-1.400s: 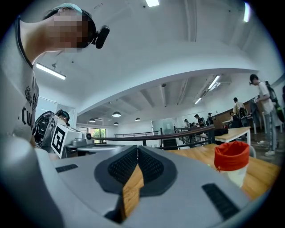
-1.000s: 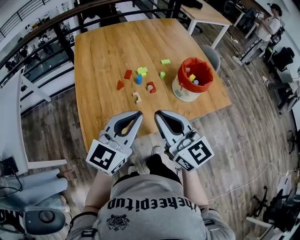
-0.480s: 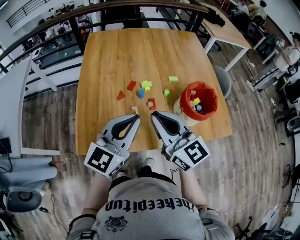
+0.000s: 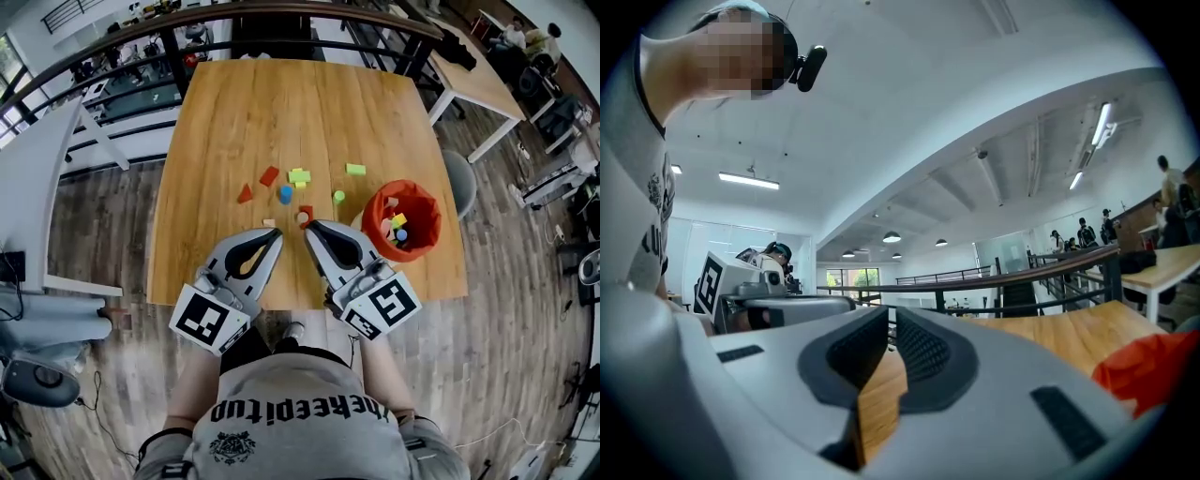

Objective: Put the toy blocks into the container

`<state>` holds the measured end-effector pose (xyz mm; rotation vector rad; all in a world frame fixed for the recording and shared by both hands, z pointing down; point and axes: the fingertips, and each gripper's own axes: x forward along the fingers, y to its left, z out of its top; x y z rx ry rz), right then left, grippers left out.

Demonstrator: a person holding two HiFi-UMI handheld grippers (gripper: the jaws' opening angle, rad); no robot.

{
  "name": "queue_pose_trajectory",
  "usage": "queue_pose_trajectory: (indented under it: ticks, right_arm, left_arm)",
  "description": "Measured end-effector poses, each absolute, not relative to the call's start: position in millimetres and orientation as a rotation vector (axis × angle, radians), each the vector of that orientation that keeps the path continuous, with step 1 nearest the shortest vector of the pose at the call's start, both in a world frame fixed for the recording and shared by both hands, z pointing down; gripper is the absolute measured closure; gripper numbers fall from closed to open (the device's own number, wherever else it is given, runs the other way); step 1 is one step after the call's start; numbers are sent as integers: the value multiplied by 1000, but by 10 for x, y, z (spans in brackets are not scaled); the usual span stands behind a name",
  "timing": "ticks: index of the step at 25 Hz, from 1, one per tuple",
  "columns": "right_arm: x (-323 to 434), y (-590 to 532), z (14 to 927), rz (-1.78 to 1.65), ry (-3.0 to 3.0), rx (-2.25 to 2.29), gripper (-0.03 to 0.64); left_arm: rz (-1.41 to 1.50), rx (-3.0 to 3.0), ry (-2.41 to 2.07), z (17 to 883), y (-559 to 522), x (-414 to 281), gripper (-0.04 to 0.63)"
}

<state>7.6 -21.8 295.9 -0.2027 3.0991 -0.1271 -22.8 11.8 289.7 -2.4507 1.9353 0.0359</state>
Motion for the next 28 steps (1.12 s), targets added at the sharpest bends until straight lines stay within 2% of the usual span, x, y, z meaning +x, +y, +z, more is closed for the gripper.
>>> queue_pose_trajectory:
  ticks: [13, 28]
  right_arm:
    - [-443, -422, 3070, -195, 3114, -397, 577]
    - [-846, -563, 3687, -327, 3180, -784, 538]
  left_arm:
    - [6, -2537, 1824, 2837, -55, -836, 581]
    - [-5, -2776, 1583, 3068, -192, -1269, 581]
